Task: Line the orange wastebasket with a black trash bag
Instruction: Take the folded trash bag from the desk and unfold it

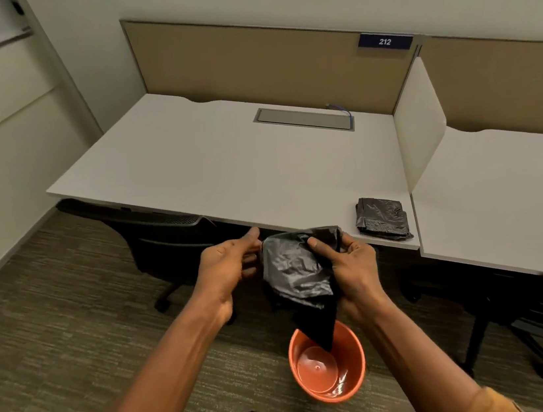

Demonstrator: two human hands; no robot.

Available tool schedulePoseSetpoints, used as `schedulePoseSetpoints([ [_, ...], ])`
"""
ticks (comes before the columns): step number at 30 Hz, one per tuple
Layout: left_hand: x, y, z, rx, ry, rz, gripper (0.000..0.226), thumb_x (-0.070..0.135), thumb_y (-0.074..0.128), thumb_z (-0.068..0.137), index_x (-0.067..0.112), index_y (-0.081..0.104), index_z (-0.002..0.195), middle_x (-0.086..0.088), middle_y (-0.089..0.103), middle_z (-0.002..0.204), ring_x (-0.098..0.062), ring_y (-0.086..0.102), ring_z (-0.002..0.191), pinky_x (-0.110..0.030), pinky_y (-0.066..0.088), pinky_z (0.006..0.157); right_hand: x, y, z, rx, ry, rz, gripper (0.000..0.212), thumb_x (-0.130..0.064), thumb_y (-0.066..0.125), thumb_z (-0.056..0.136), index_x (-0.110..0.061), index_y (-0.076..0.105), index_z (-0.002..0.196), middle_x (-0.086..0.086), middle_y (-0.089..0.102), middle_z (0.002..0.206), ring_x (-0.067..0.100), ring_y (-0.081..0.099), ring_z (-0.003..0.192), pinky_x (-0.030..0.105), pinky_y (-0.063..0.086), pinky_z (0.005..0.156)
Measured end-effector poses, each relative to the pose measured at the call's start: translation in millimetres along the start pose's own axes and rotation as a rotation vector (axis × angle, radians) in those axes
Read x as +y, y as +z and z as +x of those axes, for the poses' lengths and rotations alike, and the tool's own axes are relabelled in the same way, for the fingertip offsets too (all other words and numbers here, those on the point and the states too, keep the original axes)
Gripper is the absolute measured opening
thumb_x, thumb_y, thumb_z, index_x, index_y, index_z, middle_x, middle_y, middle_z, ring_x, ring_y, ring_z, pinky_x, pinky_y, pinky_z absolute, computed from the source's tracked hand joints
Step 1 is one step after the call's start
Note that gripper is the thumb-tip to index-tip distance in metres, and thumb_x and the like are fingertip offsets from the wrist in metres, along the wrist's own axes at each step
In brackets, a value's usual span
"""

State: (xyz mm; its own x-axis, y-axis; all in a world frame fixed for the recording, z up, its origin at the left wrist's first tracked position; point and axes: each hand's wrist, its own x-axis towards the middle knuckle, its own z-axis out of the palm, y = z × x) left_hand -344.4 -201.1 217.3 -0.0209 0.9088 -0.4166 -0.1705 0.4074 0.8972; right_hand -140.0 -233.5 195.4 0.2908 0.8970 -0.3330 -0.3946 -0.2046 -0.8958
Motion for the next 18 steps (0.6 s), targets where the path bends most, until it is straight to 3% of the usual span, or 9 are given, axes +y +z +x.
schedulePoseSetpoints([
  [4, -12.6, 6.2, -14.8, -0.162, -0.092, 0.029, 0.068, 0.067, 0.080, 0.082, 0.006, 0.085, 0.113, -0.006, 0.087, 0.097, -0.017, 0.083, 0.086, -0.024, 0.060, 0.062, -7.9, 4.8, 3.1, 0.067, 0.024, 0.075, 0.024, -0.006, 0.088, 0.085, -0.004, 0.081, 0.108, 0.020, 0.083, 0.105, 0.037, 0.082, 0.096, 0.050, 0.066, 0.089],
  [5, -14.0, 8.0, -17.1, -0.197, -0.111, 0.016, 0.069, 0.072, 0.077, 0.082, 0.010, 0.087, 0.112, -0.002, 0.087, 0.093, -0.013, 0.082, 0.081, -0.026, 0.061, 0.063, -8.7, 6.1, 3.1, 0.086, 0.022, 0.081, 0.025, -0.006, 0.088, 0.085, -0.004, 0.080, 0.109, 0.020, 0.084, 0.105, 0.037, 0.082, 0.097, 0.050, 0.066, 0.091],
  [7, -17.5, 10.4, -17.5, -0.255, -0.128, -0.044, 0.070, 0.077, 0.073, 0.085, 0.017, 0.086, 0.118, -0.004, 0.087, 0.109, -0.018, 0.083, 0.099, -0.039, 0.066, 0.086, -7.3, 7.2, 4.3, 0.135, 0.014, 0.073, 0.026, -0.007, 0.088, 0.086, -0.003, 0.079, 0.110, 0.019, 0.084, 0.103, 0.037, 0.082, 0.098, 0.052, 0.065, 0.092],
  [9, -19.5, 12.4, -18.1, -0.306, -0.119, -0.082, 0.064, 0.069, 0.079, 0.086, 0.017, 0.085, 0.123, -0.009, 0.084, 0.124, -0.026, 0.079, 0.119, -0.046, 0.060, 0.102, -4.6, 6.2, 4.7, 0.182, 0.009, 0.060, 0.026, -0.011, 0.088, 0.087, -0.002, 0.079, 0.110, 0.019, 0.084, 0.101, 0.037, 0.082, 0.097, 0.053, 0.065, 0.093],
  [11, -22.1, 14.9, -18.4, -0.314, -0.097, -0.053, 0.047, 0.046, 0.088, 0.085, 0.010, 0.086, 0.117, -0.012, 0.085, 0.119, -0.029, 0.079, 0.118, -0.041, 0.062, 0.099, -1.5, 3.7, 4.5, 0.222, -0.001, 0.035, 0.024, -0.015, 0.088, 0.088, -0.001, 0.079, 0.106, 0.017, 0.085, 0.097, 0.036, 0.083, 0.094, 0.050, 0.067, 0.089],
  [14, -27.3, 17.3, -16.0, -0.221, -0.064, 0.019, 0.024, 0.015, 0.084, 0.091, 0.007, 0.084, 0.113, -0.013, 0.087, 0.109, -0.028, 0.082, 0.111, -0.047, 0.061, 0.108, 1.9, -1.7, 2.3, 0.277, -0.020, -0.062, 0.023, -0.027, 0.086, 0.092, -0.004, 0.082, 0.092, 0.016, 0.084, 0.091, 0.032, 0.083, 0.088, 0.043, 0.067, 0.078],
  [16, -28.7, 18.1, -14.6, -0.205, -0.046, 0.019, 0.023, 0.016, 0.083, 0.094, 0.008, 0.084, 0.115, -0.012, 0.087, 0.109, -0.025, 0.083, 0.109, -0.043, 0.062, 0.105, 3.1, -5.0, 0.2, 0.298, 0.004, -0.193, 0.039, -0.042, 0.081, 0.095, -0.003, 0.082, 0.091, 0.022, 0.083, 0.094, 0.038, 0.081, 0.091, 0.053, 0.065, 0.084],
  [18, -29.2, 18.9, -14.7, -0.181, -0.024, 0.009, 0.022, 0.020, 0.083, 0.094, 0.011, 0.084, 0.114, -0.010, 0.087, 0.108, -0.023, 0.083, 0.108, -0.035, 0.065, 0.093, 3.8, -6.9, -4.2, 0.303, 0.018, -0.404, 0.056, -0.057, 0.073, 0.096, -0.003, 0.080, 0.109, 0.021, 0.081, 0.102, 0.042, 0.076, 0.098, 0.061, 0.060, 0.095],
])
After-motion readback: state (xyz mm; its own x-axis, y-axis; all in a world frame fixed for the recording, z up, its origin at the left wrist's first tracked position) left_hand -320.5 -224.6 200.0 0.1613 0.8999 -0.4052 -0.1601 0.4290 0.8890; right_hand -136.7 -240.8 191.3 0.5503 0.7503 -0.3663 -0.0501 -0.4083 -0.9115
